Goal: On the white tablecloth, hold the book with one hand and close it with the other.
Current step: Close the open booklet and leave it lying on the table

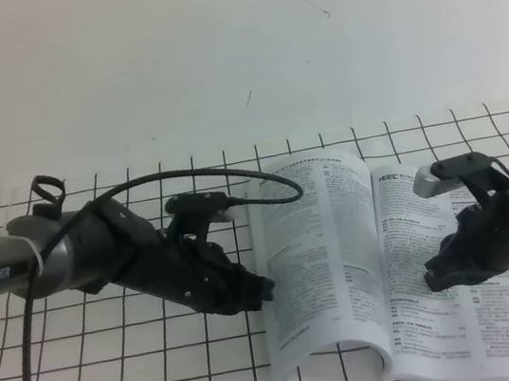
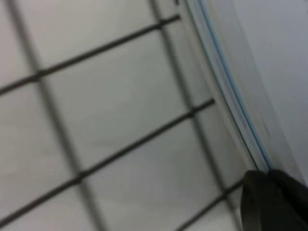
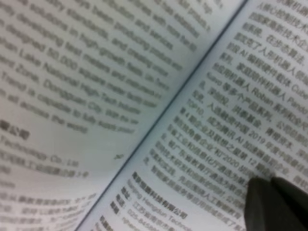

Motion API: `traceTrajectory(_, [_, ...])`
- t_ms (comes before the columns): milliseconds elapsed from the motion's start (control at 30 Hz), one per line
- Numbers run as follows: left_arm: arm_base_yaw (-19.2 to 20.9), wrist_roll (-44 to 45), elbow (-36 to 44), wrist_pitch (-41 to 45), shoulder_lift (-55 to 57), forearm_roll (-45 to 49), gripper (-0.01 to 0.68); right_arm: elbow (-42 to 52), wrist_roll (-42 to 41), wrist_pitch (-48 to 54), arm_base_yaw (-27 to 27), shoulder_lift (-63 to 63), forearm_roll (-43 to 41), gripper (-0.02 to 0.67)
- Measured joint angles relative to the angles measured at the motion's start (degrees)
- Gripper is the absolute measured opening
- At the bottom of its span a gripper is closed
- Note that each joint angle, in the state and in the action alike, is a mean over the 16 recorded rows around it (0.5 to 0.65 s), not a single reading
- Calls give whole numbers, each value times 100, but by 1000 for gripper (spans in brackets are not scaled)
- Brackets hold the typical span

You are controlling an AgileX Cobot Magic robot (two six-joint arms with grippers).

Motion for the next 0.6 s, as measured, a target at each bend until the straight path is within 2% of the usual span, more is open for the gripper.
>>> traceTrajectory(300, [-72,2181,-72,1568,-103,-2560,-3,24,-314,-28,-37,-30,311,-3])
traceTrajectory(467, [-71,2971,-95,2413,-170,-3706,-3,74,-370,-205,-35,-197,335,-3])
traceTrajectory(600, [-77,3416,-114,2978,-196,-4268,-3,116,-343,-414,-16,-468,215,-3])
